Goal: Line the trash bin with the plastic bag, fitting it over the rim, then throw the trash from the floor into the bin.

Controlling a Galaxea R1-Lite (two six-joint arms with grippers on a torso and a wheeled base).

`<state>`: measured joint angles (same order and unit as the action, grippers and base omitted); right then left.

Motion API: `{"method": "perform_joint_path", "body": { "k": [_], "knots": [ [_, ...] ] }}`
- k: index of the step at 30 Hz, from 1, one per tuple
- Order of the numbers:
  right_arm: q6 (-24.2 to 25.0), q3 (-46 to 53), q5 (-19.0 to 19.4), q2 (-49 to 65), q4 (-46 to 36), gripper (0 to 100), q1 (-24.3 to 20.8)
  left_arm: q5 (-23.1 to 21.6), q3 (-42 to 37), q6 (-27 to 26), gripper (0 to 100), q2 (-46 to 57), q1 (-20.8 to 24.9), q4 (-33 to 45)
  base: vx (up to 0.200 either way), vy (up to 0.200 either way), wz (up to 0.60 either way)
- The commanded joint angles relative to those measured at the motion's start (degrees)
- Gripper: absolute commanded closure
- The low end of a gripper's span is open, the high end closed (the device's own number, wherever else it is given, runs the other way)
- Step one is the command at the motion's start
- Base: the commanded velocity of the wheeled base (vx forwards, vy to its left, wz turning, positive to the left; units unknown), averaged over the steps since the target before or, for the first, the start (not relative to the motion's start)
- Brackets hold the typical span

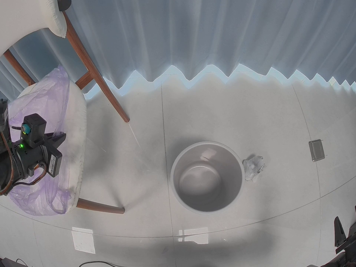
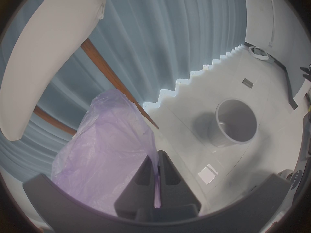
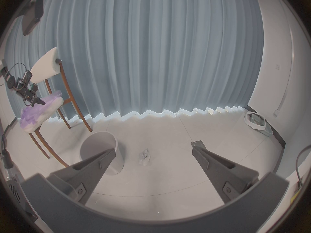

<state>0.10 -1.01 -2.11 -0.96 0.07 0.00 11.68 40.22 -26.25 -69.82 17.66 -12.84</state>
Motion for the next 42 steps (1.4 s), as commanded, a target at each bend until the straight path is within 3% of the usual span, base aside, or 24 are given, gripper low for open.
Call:
{"method": "perform_joint_path", "body": {
  "k": [1, 5, 18, 27, 32, 42],
  "knots": [
    [-0.01, 1.01, 0.00, 0.96, 0.01, 0, 0.00, -1.83, -0.05, 0.58, 100, 1.52, -0.53, 0.09, 0.000, 0.000, 0.00],
    [-0.01, 1.01, 0.00, 0.96, 0.01, 0, 0.00, -3.68, -0.58, 2.87, 100, 2.58, -0.53, 0.18, 0.000, 0.000, 0.00],
    [-0.01, 1.01, 0.00, 0.96, 0.01, 0, 0.00, -17.48, -0.84, 12.45, 100, 12.34, -0.53, 8.35, 0.000, 0.000, 0.00],
    [-0.01, 1.01, 0.00, 0.96, 0.01, 0, 0.00, -32.24, 0.04, 15.61, 100, 17.43, 0.97, 10.29, 0.000, 0.000, 0.00],
    [-0.01, 1.01, 0.00, 0.96, 0.01, 0, 0.00, -34.71, 0.30, 15.61, 100, 17.26, 1.67, 10.20, 0.000, 0.000, 0.00],
    [-0.01, 1.01, 0.00, 0.96, 0.01, 0, 0.00, -34.71, 5.13, 17.63, 100, 15.85, 9.23, 9.76, 0.000, 0.000, 0.00]
  ]
}}
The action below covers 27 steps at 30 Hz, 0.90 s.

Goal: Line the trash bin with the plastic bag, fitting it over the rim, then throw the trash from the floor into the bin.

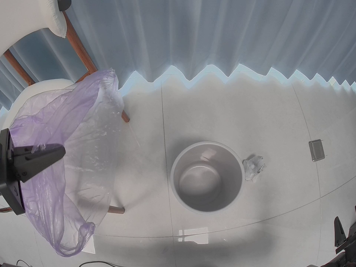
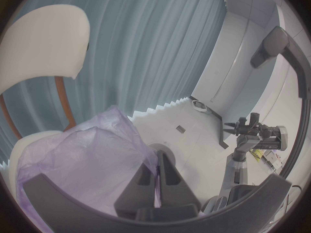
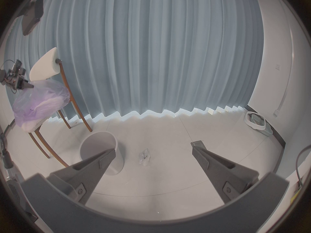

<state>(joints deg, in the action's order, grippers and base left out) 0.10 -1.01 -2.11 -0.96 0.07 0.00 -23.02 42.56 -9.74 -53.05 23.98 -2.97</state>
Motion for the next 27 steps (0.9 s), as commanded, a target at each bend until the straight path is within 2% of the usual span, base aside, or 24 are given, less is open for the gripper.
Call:
{"method": "perform_joint_path", "body": {
  "k": [1, 10, 18, 27],
  "knots": [
    [-0.01, 1.01, 0.00, 0.96, 0.01, 0, 0.00, -0.01, 3.06, 1.30, 100, -1.09, 3.09, -0.10, 0.000, 0.000, 0.00],
    [-0.01, 1.01, 0.00, 0.96, 0.01, 0, 0.00, -0.01, 9.30, 2.36, 100, -4.51, 6.78, 0.25, 0.000, 0.000, 0.00],
    [-0.01, 1.01, 0.00, 0.96, 0.01, 0, 0.00, -0.01, 11.58, 8.51, 100, -5.39, 14.17, -0.10, 0.000, 0.000, 0.00],
    [-0.01, 1.01, 0.00, 0.96, 0.01, 0, 0.00, -0.10, 15.27, 10.62, 100, -9.00, 18.30, -0.37, 0.000, 0.000, 0.00]
  ]
}}
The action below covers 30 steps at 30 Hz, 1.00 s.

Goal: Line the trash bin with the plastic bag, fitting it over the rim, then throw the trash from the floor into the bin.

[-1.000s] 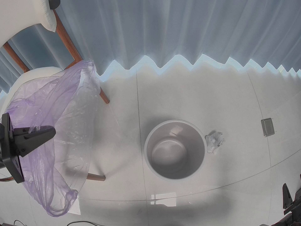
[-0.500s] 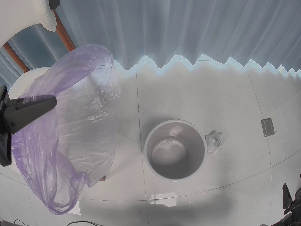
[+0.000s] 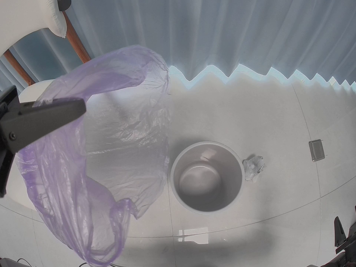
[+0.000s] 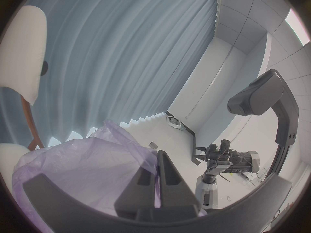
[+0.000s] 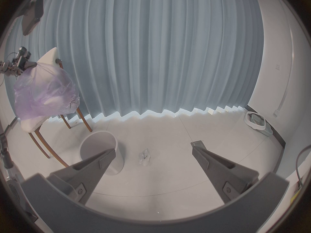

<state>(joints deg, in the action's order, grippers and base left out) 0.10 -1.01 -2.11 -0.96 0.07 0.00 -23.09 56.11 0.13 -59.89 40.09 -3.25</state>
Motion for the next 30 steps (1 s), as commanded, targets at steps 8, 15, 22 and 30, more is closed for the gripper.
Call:
{"method": "perform_joint_path", "body": {
  "k": [8, 15, 22, 30],
  "knots": [
    [-0.01, 1.01, 0.00, 0.96, 0.01, 0, 0.00, -0.03, 10.33, 0.83, 100, -10.60, 6.75, -0.26, 0.000, 0.000, 0.00],
    [-0.01, 1.01, 0.00, 0.96, 0.01, 0, 0.00, 0.06, 18.24, 0.83, 100, -19.47, 10.18, -0.88, 0.000, 0.000, 0.00],
    [-0.01, 1.01, 0.00, 0.96, 0.01, 0, 0.00, -0.03, 20.44, 0.92, 100, -26.24, 11.94, -7.03, 0.000, 0.000, 0.00],
    [-0.01, 1.01, 0.00, 0.96, 0.01, 0, 0.00, -0.03, 19.82, 8.65, 100, -30.81, 14.49, -14.76, 0.000, 0.000, 0.00]
  ]
}}
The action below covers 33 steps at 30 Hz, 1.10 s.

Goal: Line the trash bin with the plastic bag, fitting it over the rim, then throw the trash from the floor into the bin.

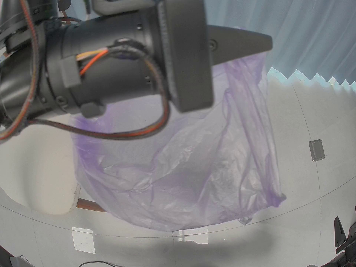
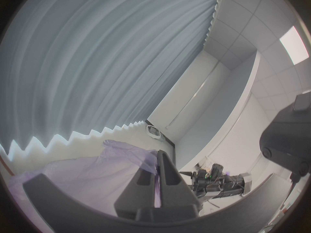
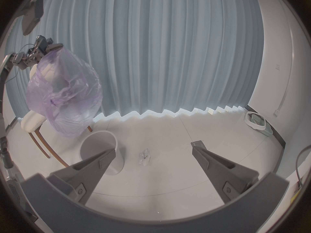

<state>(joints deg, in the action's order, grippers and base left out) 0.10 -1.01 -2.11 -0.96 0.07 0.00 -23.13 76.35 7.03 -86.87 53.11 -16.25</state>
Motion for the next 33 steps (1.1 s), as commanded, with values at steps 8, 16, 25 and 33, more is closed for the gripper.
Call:
{"method": "perform_joint_path", "body": {
  "k": [8, 16, 25, 33],
  "knots": [
    [-0.01, 1.01, 0.00, 0.96, 0.01, 0, 0.00, -0.17, -4.81, 23.90, 100, -5.06, 2.96, -24.18, 0.000, 0.000, 0.00],
    [-0.01, 1.01, 0.00, 0.96, 0.01, 0, 0.00, -0.25, -12.89, 30.41, 100, -5.24, -0.12, -37.89, 0.000, 0.000, 0.00],
    [-0.01, 1.01, 0.00, 0.96, 0.01, 0, 0.00, 0.63, -23.18, 37.35, 100, -7.96, -4.60, -55.73, 0.000, 0.000, 0.00],
    [-0.01, 1.01, 0.00, 0.96, 0.01, 0, 0.00, 4.76, -31.79, 37.35, 100, -2.69, 1.11, -56.17, 0.000, 0.000, 0.00]
  ]
}}
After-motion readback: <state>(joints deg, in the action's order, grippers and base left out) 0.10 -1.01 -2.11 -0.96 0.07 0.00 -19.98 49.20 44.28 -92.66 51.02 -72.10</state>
